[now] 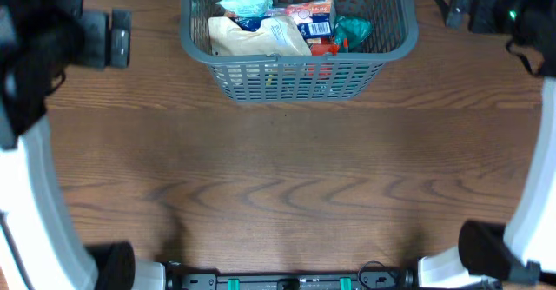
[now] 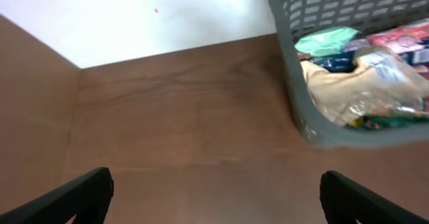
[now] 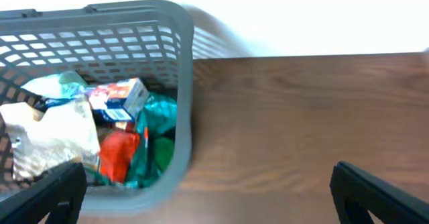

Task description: Pack container

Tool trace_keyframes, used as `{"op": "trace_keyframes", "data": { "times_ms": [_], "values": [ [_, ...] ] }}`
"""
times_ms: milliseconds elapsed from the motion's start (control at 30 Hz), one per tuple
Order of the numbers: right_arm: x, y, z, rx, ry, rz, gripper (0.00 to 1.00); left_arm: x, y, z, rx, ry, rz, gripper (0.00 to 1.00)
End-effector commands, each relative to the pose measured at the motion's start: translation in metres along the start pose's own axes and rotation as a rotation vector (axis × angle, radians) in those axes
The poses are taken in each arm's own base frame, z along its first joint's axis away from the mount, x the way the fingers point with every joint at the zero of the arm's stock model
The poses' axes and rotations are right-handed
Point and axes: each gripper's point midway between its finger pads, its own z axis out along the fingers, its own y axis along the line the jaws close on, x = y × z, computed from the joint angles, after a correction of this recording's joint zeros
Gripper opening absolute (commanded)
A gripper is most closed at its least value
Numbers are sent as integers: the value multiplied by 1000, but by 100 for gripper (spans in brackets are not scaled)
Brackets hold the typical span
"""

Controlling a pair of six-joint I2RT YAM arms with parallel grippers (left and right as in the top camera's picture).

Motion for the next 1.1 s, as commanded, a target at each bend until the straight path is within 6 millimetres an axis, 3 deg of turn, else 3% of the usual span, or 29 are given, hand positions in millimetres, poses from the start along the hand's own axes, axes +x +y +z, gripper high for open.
{"op": "trace_keyframes", "data": {
  "times_ms": [0,200,367,500,633,833,1000,1067],
  "values": [
    [3,-13,-48,114,-53,26,99,20,-7,-20,14,10,-22,99],
    [44,-13,-83,140,43,37,95,69,-23,-17,50,60,-24,99],
    [61,-11,-106,181,-6,16,94,124,-37,9,58,81,-30,99],
    [87,0,-105,142,-78,0,95,161,-40,38,18,62,-54,99],
    [129,1,-79,132,-125,0,99,188,-40,72,-22,42,-52,99],
    [194,-2,-15,123,-102,-67,99,219,-45,127,-32,31,-52,99],
    [261,-8,37,131,60,-120,99,228,-44,151,-44,21,-183,98],
    [278,-8,49,127,93,-99,99,225,-39,154,-56,1,-197,98]
  ]
}}
